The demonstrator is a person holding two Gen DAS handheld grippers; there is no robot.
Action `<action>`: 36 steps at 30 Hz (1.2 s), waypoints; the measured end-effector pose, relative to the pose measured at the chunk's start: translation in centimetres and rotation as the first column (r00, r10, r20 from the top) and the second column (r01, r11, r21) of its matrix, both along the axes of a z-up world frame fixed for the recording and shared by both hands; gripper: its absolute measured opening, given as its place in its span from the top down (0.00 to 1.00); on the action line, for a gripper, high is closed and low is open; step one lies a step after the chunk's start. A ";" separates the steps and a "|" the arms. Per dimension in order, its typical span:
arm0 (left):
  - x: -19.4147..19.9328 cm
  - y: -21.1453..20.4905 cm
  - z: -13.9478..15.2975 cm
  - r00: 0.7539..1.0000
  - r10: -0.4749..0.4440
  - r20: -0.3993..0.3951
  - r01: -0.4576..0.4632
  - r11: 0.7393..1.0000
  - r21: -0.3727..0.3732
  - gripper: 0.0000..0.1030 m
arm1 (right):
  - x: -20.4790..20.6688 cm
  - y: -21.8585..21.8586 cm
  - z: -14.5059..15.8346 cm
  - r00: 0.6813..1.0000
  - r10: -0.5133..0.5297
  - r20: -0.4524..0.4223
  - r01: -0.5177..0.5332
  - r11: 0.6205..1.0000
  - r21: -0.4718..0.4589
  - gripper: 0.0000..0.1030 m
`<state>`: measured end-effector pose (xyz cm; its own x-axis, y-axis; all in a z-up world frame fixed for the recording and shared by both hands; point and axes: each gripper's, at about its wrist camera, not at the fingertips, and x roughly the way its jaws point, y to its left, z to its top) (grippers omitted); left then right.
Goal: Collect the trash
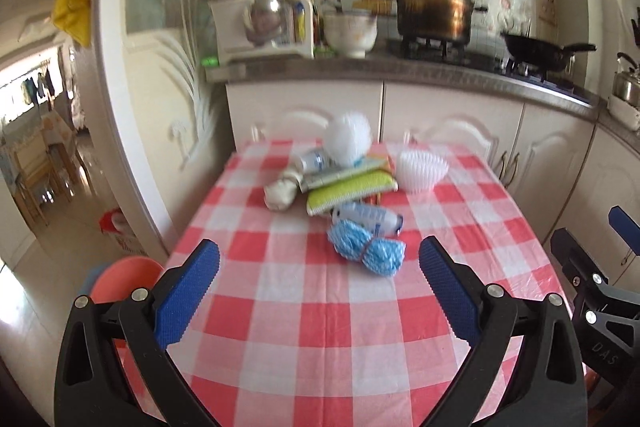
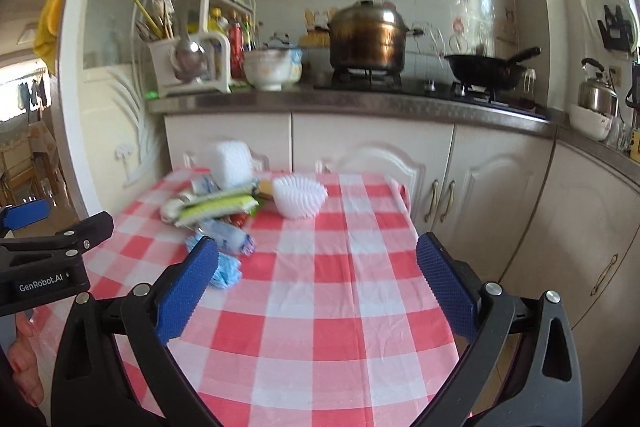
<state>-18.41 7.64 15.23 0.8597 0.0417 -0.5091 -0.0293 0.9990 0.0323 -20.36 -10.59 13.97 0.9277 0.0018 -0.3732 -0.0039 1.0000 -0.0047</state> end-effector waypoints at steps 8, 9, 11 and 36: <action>-3.5 0.7 2.7 0.994 -0.006 0.106 0.005 1.000 0.009 0.05 | -3.3 0.8 2.9 0.997 0.005 0.076 -0.006 1.000 0.008 0.03; -3.7 0.9 2.9 0.994 -0.005 0.113 0.005 1.000 0.007 0.05 | -3.8 0.9 3.2 0.996 0.004 0.086 -0.005 1.000 0.004 0.03; -4.2 1.3 3.3 0.992 -0.001 0.128 0.000 1.000 0.006 0.05 | -4.3 1.3 3.9 0.995 0.003 0.099 -0.002 1.000 -0.004 0.03; -6.2 5.2 4.1 0.983 0.064 0.173 -0.061 0.998 -0.024 0.05 | -7.0 2.8 6.0 0.985 0.010 0.172 -0.009 1.000 -0.011 0.03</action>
